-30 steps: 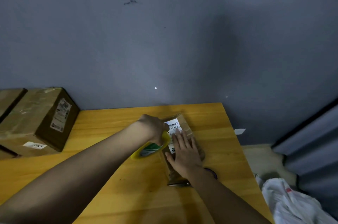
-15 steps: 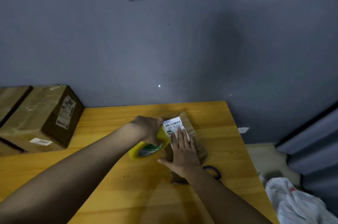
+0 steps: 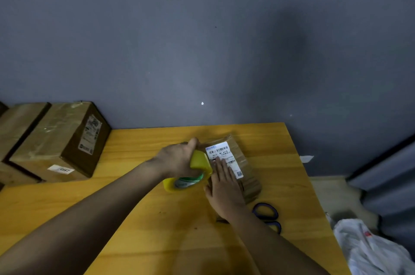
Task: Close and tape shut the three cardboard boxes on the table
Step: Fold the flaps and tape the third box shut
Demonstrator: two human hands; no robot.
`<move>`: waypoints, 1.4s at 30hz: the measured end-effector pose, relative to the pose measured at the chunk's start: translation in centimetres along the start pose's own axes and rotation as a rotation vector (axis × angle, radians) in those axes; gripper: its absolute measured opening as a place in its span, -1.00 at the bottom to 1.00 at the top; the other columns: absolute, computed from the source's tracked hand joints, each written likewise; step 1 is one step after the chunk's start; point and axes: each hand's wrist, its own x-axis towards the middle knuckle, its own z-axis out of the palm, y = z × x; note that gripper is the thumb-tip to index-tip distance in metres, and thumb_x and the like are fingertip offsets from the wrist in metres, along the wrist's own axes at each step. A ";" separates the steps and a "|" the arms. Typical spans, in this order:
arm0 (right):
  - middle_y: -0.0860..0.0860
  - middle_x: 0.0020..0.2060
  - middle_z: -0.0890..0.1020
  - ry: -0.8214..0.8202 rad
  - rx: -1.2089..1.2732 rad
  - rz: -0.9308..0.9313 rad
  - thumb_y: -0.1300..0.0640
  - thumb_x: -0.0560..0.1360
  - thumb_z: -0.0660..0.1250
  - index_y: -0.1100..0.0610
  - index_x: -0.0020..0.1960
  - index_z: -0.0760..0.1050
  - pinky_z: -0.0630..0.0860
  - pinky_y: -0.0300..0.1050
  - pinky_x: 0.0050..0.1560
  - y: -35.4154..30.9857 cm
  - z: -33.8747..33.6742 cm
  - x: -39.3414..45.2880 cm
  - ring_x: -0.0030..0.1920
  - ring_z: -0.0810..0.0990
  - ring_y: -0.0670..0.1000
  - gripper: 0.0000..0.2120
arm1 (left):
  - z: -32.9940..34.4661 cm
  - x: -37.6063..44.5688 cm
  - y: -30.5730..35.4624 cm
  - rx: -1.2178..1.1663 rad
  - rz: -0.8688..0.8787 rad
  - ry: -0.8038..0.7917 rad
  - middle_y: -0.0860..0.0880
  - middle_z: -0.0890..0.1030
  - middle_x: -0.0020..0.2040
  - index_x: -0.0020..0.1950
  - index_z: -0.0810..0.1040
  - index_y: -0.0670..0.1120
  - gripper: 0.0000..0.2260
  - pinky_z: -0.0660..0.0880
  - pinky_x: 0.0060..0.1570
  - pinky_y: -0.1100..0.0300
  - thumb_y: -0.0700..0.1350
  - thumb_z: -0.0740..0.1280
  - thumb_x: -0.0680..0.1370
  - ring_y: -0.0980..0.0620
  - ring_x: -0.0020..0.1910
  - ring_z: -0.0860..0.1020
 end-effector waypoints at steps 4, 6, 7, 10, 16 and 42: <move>0.01 0.49 -0.37 -0.054 0.014 0.016 -0.28 0.50 -0.31 0.14 0.54 -0.33 -0.39 -0.10 0.43 0.1 -0.5 -0.1 0.46 -0.43 0.01 -0.24 | 2.1 -2.2 -1.5 -0.478 -0.023 0.178 0.13 0.47 0.14 0.30 0.28 0.10 -0.43 0.50 -0.13 0.15 0.04 0.49 0.40 0.07 0.04 0.50; -0.02 0.49 -0.35 -0.050 0.032 0.012 -0.23 0.59 -0.18 0.13 0.55 -0.31 -0.39 -0.11 0.45 0.2 -0.1 0.0 0.49 -0.38 0.03 -0.31 | 3.9 -3.2 -2.2 -0.548 -0.066 0.245 0.10 0.49 0.14 0.28 0.30 0.12 -0.43 0.55 -0.09 0.05 0.06 0.51 0.38 0.04 0.05 0.51; -0.01 0.51 -0.28 -0.006 0.024 0.010 -0.20 0.60 -0.13 0.13 0.55 -0.26 -0.37 -0.11 0.47 0.1 0.0 0.0 0.52 -0.31 0.04 -0.32 | 4.6 -3.7 -2.5 -0.556 -0.085 0.273 0.06 0.51 0.14 0.27 0.31 0.11 -0.45 0.55 -0.09 0.03 0.08 0.50 0.39 0.02 0.04 0.52; -0.01 0.53 -0.19 0.059 0.016 -0.003 -0.12 0.63 -0.02 0.16 0.53 -0.24 -0.19 -0.01 0.54 -0.2 -0.2 0.0 0.54 -0.20 0.04 -0.35 | 5.1 -3.9 -2.6 -0.513 -0.102 0.308 0.02 0.53 0.16 0.30 0.34 0.07 -0.48 0.54 -0.09 0.06 0.15 0.44 0.42 -0.02 0.07 0.53; 0.01 0.52 -0.32 -0.083 0.031 -0.005 -0.14 0.65 -0.06 0.17 0.53 -0.38 -0.34 -0.08 0.49 -0.5 -0.2 0.0 0.52 -0.36 0.01 -0.30 | 2.4 -2.3 -1.6 -0.130 -0.090 0.241 -0.03 0.54 0.23 0.36 0.31 0.08 -0.42 0.51 -0.06 0.10 0.30 0.32 0.44 -0.07 0.14 0.54; -0.05 0.49 -0.38 -0.087 -0.019 0.002 -0.11 0.65 -0.05 -0.04 0.53 -0.35 -0.37 -0.01 0.43 -0.6 0.2 0.1 0.50 -0.39 0.02 -0.38 | 2.6 -2.2 -2.0 0.266 -0.087 0.052 -0.04 0.56 0.17 0.42 0.25 0.02 -0.39 0.38 -0.18 0.17 0.30 0.24 0.49 -0.05 0.15 0.53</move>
